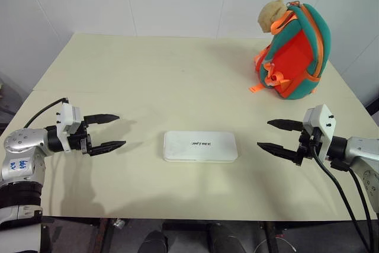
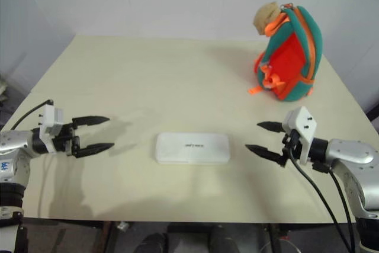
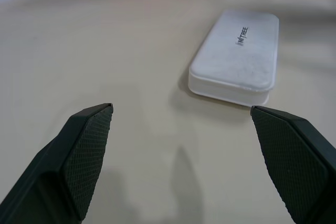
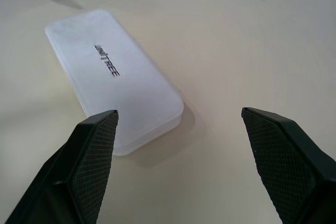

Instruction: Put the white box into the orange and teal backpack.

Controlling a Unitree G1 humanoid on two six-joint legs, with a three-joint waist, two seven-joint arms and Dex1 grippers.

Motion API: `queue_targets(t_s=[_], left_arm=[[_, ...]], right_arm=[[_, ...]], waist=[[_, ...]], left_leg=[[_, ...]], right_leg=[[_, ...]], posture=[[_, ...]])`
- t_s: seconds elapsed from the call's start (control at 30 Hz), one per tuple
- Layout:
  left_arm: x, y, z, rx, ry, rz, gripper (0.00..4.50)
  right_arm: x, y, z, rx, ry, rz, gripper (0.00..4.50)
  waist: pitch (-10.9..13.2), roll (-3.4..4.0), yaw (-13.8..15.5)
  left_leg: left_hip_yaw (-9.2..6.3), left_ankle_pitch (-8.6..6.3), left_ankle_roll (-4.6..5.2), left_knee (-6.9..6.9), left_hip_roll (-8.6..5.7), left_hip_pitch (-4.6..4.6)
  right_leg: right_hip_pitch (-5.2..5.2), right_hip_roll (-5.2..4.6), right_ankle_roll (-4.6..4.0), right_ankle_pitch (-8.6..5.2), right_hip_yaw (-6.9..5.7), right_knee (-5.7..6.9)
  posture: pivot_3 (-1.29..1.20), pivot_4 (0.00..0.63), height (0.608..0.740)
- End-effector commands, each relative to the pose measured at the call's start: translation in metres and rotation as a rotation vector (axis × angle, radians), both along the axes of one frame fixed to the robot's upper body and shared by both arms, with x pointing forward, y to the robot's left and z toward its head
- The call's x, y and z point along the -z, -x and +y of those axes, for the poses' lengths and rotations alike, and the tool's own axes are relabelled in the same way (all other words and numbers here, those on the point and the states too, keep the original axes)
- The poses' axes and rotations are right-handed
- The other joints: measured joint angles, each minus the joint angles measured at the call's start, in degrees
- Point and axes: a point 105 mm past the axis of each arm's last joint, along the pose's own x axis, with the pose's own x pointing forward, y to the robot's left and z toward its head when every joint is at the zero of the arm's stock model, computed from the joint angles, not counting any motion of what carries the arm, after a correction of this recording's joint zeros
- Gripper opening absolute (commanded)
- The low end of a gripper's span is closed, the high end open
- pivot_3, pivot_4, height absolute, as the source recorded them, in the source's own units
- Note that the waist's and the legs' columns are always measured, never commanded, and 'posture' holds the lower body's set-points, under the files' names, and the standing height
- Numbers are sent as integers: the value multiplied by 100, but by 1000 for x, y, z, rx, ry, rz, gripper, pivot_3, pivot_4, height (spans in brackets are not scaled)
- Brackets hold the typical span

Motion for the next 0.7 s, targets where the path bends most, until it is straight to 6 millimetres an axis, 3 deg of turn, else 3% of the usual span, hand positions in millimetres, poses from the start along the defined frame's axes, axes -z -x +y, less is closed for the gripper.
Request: queue_targets(t_s=[0.03,0.37,0.7], left_arm=[[-8,-2,-1,9,-11,-44,4488],[-8,-4,-5,25,-9,-52,4488],[-7,1,-4,18,27,-19,4488]], right_arm=[[-17,1,3,-8,-3,-72,4472],[-16,-10,18,-45,9,-101,4472],[6,-17,7,27,155,-122,4472]], waist=[[0,0,-1],[0,1,-19],[0,0,0]], left_leg=[[0,0,0,-1,0,0],[1,0,0,-4,2,0],[1,-1,2,-2,-2,-5]], right_leg=[[0,0,0,0,0,-1],[-3,1,0,0,0,0],[-3,-7,0,0,-4,-8]], posture=[[0,150,740],[0,150,740],[0,150,740]])
